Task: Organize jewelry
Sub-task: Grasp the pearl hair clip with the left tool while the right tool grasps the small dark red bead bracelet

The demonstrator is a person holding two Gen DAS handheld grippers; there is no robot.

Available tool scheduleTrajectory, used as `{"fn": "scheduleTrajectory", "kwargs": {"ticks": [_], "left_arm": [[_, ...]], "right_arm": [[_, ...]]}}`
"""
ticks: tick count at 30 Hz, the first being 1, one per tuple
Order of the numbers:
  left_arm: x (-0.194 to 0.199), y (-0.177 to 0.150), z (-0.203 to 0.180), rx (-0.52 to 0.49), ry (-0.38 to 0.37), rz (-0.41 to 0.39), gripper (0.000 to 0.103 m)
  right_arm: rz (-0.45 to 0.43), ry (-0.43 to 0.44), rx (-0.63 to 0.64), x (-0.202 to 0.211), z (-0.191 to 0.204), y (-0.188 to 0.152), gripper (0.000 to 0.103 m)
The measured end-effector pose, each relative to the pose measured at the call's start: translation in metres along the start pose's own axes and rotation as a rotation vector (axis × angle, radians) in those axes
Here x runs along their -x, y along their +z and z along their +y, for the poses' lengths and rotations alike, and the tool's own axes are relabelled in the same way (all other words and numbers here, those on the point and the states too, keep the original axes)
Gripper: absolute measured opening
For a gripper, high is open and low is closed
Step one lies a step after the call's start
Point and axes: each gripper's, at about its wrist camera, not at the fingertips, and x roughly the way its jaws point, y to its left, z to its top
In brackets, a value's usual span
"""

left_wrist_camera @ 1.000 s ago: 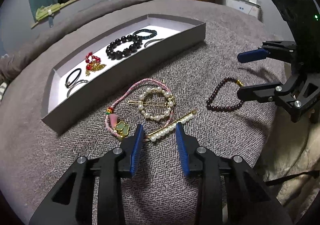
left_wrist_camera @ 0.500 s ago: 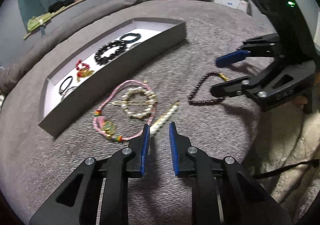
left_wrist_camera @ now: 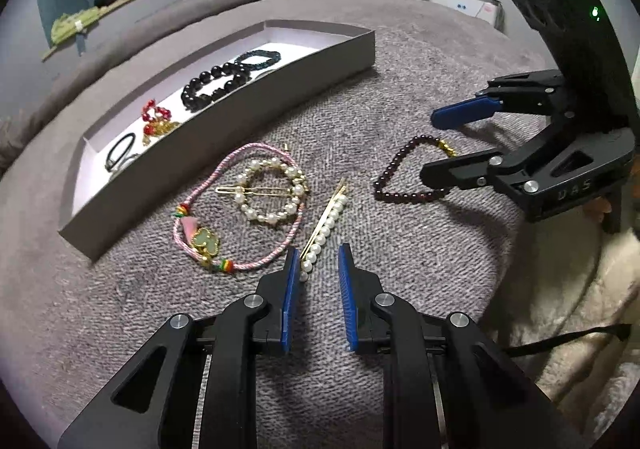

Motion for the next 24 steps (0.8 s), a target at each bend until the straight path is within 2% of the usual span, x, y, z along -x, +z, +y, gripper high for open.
{"fn": "scheduleTrajectory", "kwargs": {"ticks": [8,11,17,20,24], "left_arm": [[-0.006,0.004,0.002,0.005,0.001,0.003,0.021],[-0.008,0.006,0.001,0.004,0.000,0.001,0.021],[-0.012,0.009,-0.001,-0.002,0.012,-0.004,0.021],[-0.011,0.008,-0.001,-0.009,0.018,-0.004,0.021],[-0.011,0.008,-0.003,-0.016,0.021,-0.004,0.021]], "right_arm": [[0.004,-0.002,-0.001,-0.001,0.000,0.000,0.069],[0.005,-0.009,-0.005,-0.001,-0.002,0.000,0.064],[0.012,-0.046,0.003,-0.002,-0.003,0.000,0.051],[0.019,-0.050,-0.012,0.002,-0.008,-0.001,0.039],[0.027,-0.046,-0.008,0.005,-0.009,-0.004,0.034]]}}
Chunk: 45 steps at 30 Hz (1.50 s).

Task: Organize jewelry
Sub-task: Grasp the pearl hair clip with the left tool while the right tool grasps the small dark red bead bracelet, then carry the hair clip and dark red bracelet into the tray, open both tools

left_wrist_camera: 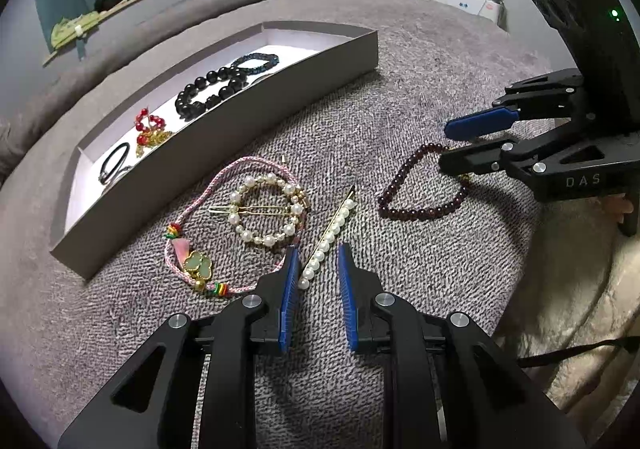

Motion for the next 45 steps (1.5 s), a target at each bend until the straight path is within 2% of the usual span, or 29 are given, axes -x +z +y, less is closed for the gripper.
{"fn": "scheduleTrajectory", "kwargs": {"ticks": [8,20,23,25,27,28,31,45], "left_arm": [[0.008,-0.002,-0.003,-0.009,-0.047,0.007,0.021],[-0.003,0.008,-0.007,-0.024,-0.041,0.005,0.021],[-0.004,0.007,-0.004,-0.002,-0.051,0.008,0.021],[-0.002,0.006,-0.006,-0.006,-0.047,0.010,0.017],[-0.002,0.005,-0.008,-0.012,-0.044,0.012,0.013],[-0.001,0.004,-0.008,-0.013,-0.045,0.013,0.010],[0.001,0.003,-0.008,-0.006,-0.043,0.010,0.008],[0.042,0.011,0.003,0.026,-0.004,-0.094,0.007]], "right_arm": [[0.004,0.001,0.036,-0.003,0.007,0.000,0.033],[0.006,-0.022,0.058,-0.005,0.012,-0.003,0.033],[0.004,-0.038,0.065,-0.005,0.013,-0.002,0.029],[0.002,-0.030,0.063,-0.005,0.012,-0.002,0.014],[0.000,-0.021,0.064,-0.004,0.013,-0.003,0.009],[-0.001,-0.019,0.065,-0.004,0.013,-0.003,0.008],[-0.010,-0.013,0.059,-0.002,0.012,-0.002,0.007],[-0.141,-0.020,0.083,0.033,0.017,0.021,0.007]]}}
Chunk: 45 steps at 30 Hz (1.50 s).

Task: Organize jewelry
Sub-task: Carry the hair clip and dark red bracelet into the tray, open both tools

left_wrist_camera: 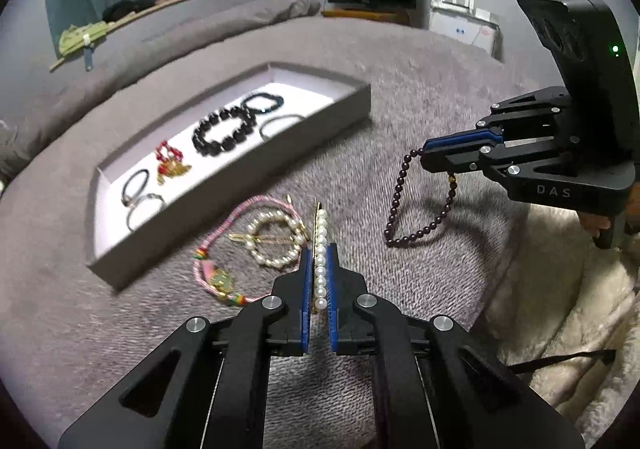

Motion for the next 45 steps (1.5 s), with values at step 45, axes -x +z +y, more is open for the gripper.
{"fn": "scheduleTrajectory", "kwargs": {"ticks": [45], "left_arm": [[-0.071,0.062,0.111,0.165,0.072,0.107,0.007]], "right_arm": [[-0.007,-0.135,-0.083,-0.072,-0.064,0.091,0.007]]}}
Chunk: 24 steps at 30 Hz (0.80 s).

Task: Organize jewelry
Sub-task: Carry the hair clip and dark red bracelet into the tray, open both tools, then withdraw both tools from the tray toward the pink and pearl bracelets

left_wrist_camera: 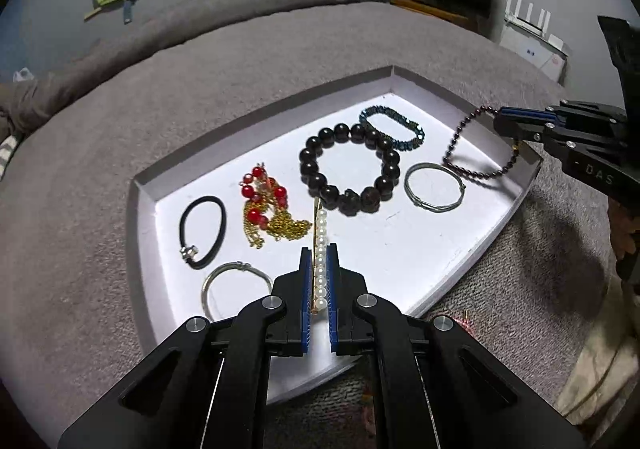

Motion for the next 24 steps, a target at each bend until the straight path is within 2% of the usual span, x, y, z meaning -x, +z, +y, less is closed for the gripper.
{"fn": "scheduleTrajectory", "kwargs": {"ticks": [12,24], "left_arm": [[-0.010,0.002,0.004,0.010,-0.038,0.034,0.007],[-0.008,0.001,0.005,0.023,-0.035,0.037,0.009]], "right_arm": [[0.066,0.010,0.002,-0.018,0.002,0.002,0.007],[0.065,0.013,0.007,-0.017,0.004,0.001,0.007]]}}
